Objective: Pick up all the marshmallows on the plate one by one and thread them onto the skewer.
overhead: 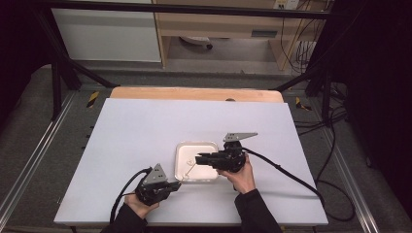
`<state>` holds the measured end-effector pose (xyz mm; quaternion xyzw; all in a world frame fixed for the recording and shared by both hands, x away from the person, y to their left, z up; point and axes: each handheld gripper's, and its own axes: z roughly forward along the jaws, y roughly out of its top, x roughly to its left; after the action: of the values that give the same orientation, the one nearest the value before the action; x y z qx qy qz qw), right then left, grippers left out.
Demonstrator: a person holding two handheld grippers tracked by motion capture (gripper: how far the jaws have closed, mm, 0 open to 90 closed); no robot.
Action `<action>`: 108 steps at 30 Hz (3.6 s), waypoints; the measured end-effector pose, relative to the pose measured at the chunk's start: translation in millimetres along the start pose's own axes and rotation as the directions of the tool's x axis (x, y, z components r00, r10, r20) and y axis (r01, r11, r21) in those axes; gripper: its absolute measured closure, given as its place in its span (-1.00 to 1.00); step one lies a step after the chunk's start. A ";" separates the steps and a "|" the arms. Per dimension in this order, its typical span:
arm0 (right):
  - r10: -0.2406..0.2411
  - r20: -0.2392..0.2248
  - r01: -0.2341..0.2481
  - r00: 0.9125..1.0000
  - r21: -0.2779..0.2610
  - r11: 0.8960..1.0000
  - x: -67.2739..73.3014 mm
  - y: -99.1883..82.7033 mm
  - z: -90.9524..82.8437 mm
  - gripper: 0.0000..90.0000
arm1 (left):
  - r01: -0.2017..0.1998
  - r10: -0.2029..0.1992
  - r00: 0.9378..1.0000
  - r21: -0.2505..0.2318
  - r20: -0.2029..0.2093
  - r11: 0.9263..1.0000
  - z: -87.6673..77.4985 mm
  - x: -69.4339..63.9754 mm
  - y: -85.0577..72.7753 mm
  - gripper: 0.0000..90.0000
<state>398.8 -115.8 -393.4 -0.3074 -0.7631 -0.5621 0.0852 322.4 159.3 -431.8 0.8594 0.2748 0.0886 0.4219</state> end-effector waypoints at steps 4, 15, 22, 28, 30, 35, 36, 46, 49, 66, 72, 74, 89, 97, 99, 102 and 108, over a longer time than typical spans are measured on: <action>0.000 -0.002 0.000 1.000 0.009 1.000 0.0 -2.2 2.5 0.69 | 0.004 -0.004 1.000 -0.018 0.006 1.000 -0.6 -0.2 0.3 0.97; 0.021 -0.040 -0.019 0.999 0.060 0.998 -1.7 -19.9 25.0 0.66 | 0.027 -0.027 1.000 -0.026 -0.002 0.999 2.4 -1.0 2.0 0.97; 0.014 -0.025 -0.012 1.000 0.056 0.998 -1.5 -22.4 26.9 0.64 | 0.034 -0.034 0.999 -0.021 -0.007 0.999 4.9 -0.5 1.3 0.96; -0.004 -0.005 0.005 1.000 0.054 0.999 -0.1 -21.3 24.6 0.45 | 0.039 -0.040 0.999 -0.029 -0.005 0.999 3.8 0.6 1.4 0.96; -0.028 0.011 0.028 1.000 0.047 0.999 2.1 -19.1 20.1 0.32 | 0.045 -0.046 0.999 -0.034 -0.008 0.998 2.6 1.8 0.9 0.96; -0.101 0.072 0.098 0.992 0.045 0.994 8.5 -12.5 4.1 -0.08 | 0.051 -0.052 0.999 -0.040 -0.015 0.998 -1.4 5.1 0.4 0.96; -0.108 0.089 0.103 0.990 0.052 0.993 9.0 -12.2 2.3 -0.15 | 0.052 -0.053 0.998 -0.040 -0.017 0.998 -2.2 5.8 0.4 0.96; -0.144 0.215 0.128 0.966 0.084 0.988 0.2 -20.7 -14.5 -0.63 | 0.062 -0.064 0.997 -0.041 -0.044 0.997 -9.7 12.6 -0.2 0.96; -0.169 0.254 0.146 0.952 0.107 0.984 -1.8 -23.3 -15.6 -0.76 | 0.066 -0.069 0.996 -0.044 -0.051 0.997 -12.4 14.9 -0.4 0.96; -0.200 0.316 0.149 0.928 0.176 0.973 -5.8 -19.5 -0.5 -0.92 | 0.093 -0.097 0.993 -0.055 -0.061 0.994 -20.3 30.8 -3.3 0.96; -0.195 0.329 0.140 0.924 0.183 0.973 -7.0 -10.7 17.0 -0.93 | 0.107 -0.111 0.992 -0.063 -0.064 0.992 -22.7 35.4 -4.2 0.96; -0.206 0.342 0.145 0.917 0.196 0.970 -6.8 -8.0 23.6 -0.93 | 0.110 -0.114 0.991 -0.063 -0.066 0.992 -23.4 36.9 -4.4 0.96; -0.290 0.332 0.199 0.898 0.280 0.939 -11.0 1.5 70.1 -0.59 | 0.121 -0.125 0.990 -0.066 -0.071 0.991 -24.5 40.3 -4.7 0.96; -0.326 0.318 0.213 0.890 0.340 0.916 -17.4 -5.5 83.5 -0.19 | 0.116 -0.121 0.990 -0.059 -0.070 0.991 -23.0 39.4 -4.8 0.96; -0.333 0.314 0.217 0.889 0.350 0.911 -18.6 -7.2 85.0 -0.08 | 0.117 -0.121 0.990 -0.059 -0.070 0.991 -22.9 39.2 -4.7 0.96; -0.342 0.310 0.222 0.887 0.363 0.905 -19.6 -9.0 86.6 0.05 | 0.118 -0.122 0.990 -0.058 -0.070 0.991 -22.5 39.4 -4.9 0.96; -0.352 0.301 0.230 0.887 0.373 0.899 -21.6 -11.3 89.0 0.26 | 0.115 -0.119 0.991 -0.054 -0.068 0.992 -22.0 38.9 -4.7 0.96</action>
<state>428.8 -45.0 -444.3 -0.2671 -0.8858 -0.3680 -0.0929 344.5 197.8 -424.7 0.8274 0.3373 0.1008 0.4377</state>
